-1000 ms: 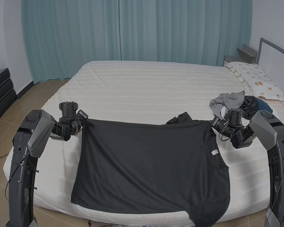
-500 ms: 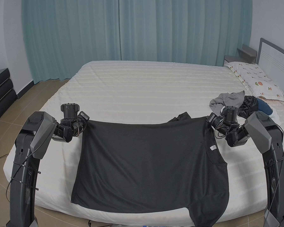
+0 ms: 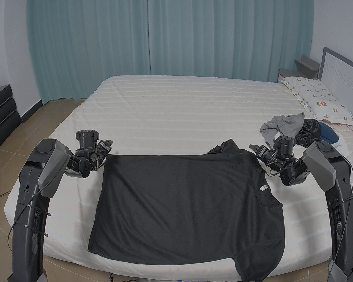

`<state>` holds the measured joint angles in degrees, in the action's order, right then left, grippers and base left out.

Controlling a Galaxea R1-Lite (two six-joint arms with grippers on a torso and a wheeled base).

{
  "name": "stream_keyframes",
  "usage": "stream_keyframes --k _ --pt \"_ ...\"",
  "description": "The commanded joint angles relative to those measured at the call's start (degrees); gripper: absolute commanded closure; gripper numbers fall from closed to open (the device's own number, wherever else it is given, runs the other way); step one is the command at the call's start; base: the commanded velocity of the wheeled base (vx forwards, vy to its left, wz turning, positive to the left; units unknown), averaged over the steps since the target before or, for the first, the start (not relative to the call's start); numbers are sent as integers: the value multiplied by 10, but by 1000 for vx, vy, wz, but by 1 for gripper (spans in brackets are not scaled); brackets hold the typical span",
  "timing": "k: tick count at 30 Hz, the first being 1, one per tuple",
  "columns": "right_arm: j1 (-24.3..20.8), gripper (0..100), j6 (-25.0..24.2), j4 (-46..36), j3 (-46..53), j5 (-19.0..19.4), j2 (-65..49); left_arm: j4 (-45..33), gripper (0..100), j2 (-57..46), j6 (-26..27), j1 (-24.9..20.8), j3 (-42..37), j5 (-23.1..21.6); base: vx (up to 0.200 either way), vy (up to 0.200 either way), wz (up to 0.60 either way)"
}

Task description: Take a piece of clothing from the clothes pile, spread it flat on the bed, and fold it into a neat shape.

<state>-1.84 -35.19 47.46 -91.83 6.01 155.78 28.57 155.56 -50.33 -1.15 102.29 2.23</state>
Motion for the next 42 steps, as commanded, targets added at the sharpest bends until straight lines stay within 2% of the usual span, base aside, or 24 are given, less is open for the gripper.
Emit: stream_keyframes --k 1,7,9,10,11,12,13,15,16,18,20,21,22,26,31,36,42 --pt "4 0 -6 4 53 4 -48 1 0 -29 -8 2 -40 -1 0 0 0" --pt "6 0 -9 11 217 34 -159 19 0 -141 -30 5 -176 -7 0 0 0" --pt "7 0 -17 18 300 43 -218 37 0 -198 -35 5 -252 -8 0 0 0" --pt "7 0 -18 19 305 43 -222 38 0 -200 -35 5 -257 -9 0 0 0" --pt "5 0 -35 26 360 43 -264 46 0 -231 -35 4 -298 -9 0 0 0" --pt "5 0 -39 27 374 43 -276 46 0 -236 -35 3 -308 -9 0 0 0" --pt "5 0 -55 35 440 51 -329 48 0 -266 -34 1 -358 -10 0 0 0" --pt "4 0 -57 39 467 59 -349 49 0 -277 -34 1 -379 -13 0 0 0" --pt "5 0 -53 54 542 84 -392 54 0 -309 -34 0 -438 -35 0 0 0" --pt "6 0 -53 62 598 102 -428 61 0 -339 -34 1 -494 -64 0 0 0" --pt "4 0 -52 62 650 110 -454 72 0 -372 -34 1 -554 -94 -100 0 0" --pt "4 0 -52 62 650 110 -454 72 0 -372 -34 1 -554 -94 -200 0 0" --pt "3 0 -52 66 690 110 -468 81 0 -395 -32 0 -605 -109 -200 0 0" --pt "3 0 -53 67 724 112 -471 97 0 -420 -32 -7 -665 -114 -200 0 0" --pt "3 0 -53 67 751 123 -460 150 0 -421 -32 -10 -736 -144 -200 0 0" --pt "6 0 -52 67 766 144 -456 189 0 -414 -32 -10 -763 -149 0 0 0" --pt "3 0 -52 67 767 146 -441 193 0 -411 -33 -11 -764 -149 0 -67 0"
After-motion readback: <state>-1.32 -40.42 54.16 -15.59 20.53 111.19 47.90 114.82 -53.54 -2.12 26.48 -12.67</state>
